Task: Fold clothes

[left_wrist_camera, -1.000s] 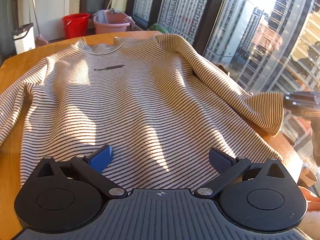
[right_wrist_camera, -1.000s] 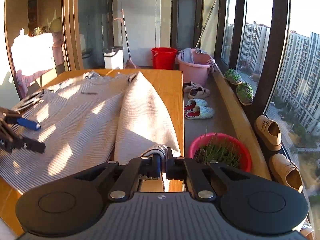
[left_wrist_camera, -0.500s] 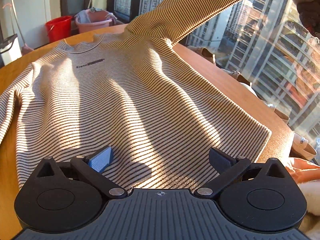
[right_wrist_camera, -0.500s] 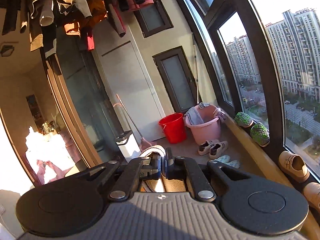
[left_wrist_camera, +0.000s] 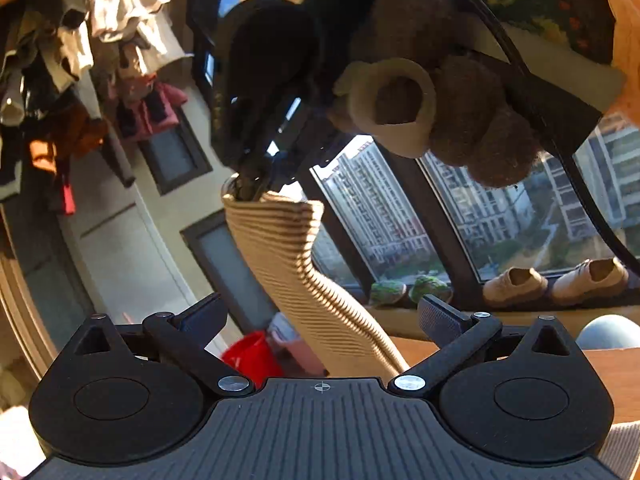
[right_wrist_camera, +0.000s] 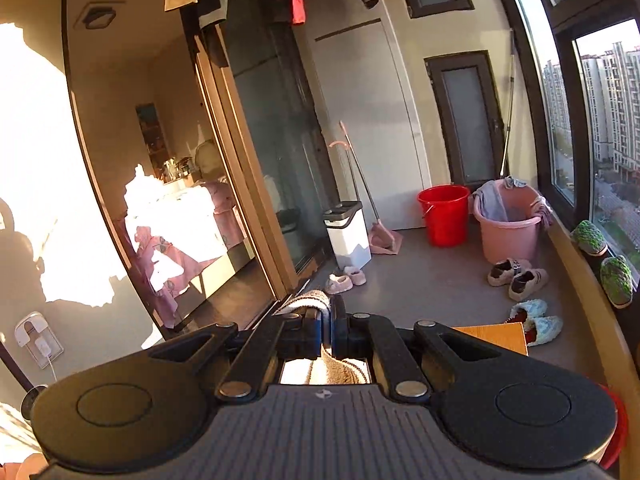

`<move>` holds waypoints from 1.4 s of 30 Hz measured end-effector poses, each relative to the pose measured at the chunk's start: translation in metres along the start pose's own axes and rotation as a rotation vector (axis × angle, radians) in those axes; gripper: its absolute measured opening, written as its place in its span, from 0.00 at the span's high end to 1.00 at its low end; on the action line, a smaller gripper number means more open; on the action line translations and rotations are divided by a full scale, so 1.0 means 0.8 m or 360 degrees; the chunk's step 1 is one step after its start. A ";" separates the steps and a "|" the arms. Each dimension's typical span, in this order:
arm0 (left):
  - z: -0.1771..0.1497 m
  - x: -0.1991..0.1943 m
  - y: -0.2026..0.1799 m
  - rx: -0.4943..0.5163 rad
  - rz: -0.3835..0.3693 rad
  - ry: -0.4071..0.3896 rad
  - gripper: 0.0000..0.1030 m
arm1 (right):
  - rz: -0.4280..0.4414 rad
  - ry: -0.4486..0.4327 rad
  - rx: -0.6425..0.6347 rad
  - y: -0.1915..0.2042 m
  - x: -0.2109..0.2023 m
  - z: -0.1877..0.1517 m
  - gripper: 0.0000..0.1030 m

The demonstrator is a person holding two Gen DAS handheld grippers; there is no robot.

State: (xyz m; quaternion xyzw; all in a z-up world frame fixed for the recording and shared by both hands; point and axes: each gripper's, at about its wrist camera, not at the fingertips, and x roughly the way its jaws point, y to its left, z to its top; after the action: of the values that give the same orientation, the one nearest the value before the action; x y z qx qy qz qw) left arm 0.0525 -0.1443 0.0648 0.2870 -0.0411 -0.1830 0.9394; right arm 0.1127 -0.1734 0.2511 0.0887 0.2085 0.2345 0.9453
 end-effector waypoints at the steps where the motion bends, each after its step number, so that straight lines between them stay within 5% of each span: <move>1: 0.001 0.008 0.003 -0.0021 0.0007 0.0004 0.00 | 0.0005 0.0006 -0.0019 0.007 0.002 0.000 0.97; 3: 0.002 0.025 0.008 -0.0064 0.0020 0.0013 0.05 | 0.0014 0.0018 -0.0057 0.020 0.007 0.001 0.97; 6: 0.004 0.043 0.030 -0.0202 -0.0057 0.0069 0.53 | -0.0008 0.0012 -0.0054 0.016 0.008 0.000 0.96; 9: 0.005 0.052 0.058 -0.0347 -0.0162 0.0129 0.80 | -0.0020 0.0002 -0.0017 0.003 0.010 0.000 0.96; 17: 0.001 0.059 0.093 -0.0489 -0.0195 0.0173 0.88 | -0.0064 -0.0066 0.0002 -0.019 0.008 -0.004 0.95; 22: -0.015 0.076 0.152 -0.0737 -0.0242 0.0256 0.88 | -0.0222 -0.0167 -0.0272 -0.016 0.009 -0.046 0.58; 26: -0.024 0.084 0.170 -0.0806 -0.0284 0.0329 0.88 | -0.0346 -0.0272 -0.0532 0.002 0.018 -0.099 0.44; 28: -0.033 0.087 0.170 -0.0791 -0.0270 0.0370 0.88 | -0.0361 -0.0334 -0.0417 -0.005 0.016 -0.106 0.40; 32: -0.056 0.093 0.175 -0.0824 -0.0241 0.0462 0.88 | -0.0370 -0.0390 0.0152 -0.075 0.010 -0.090 0.32; 42: -0.077 0.101 0.220 -0.1098 -0.0215 0.0515 0.88 | -0.0398 0.0074 -0.0714 -0.020 0.098 -0.192 0.34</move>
State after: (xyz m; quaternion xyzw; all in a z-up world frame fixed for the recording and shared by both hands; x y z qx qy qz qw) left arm 0.1951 -0.0065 0.1087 -0.0187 0.1908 -0.2000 0.9609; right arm 0.1155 -0.1389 0.0814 -0.1550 0.1825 0.1580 0.9580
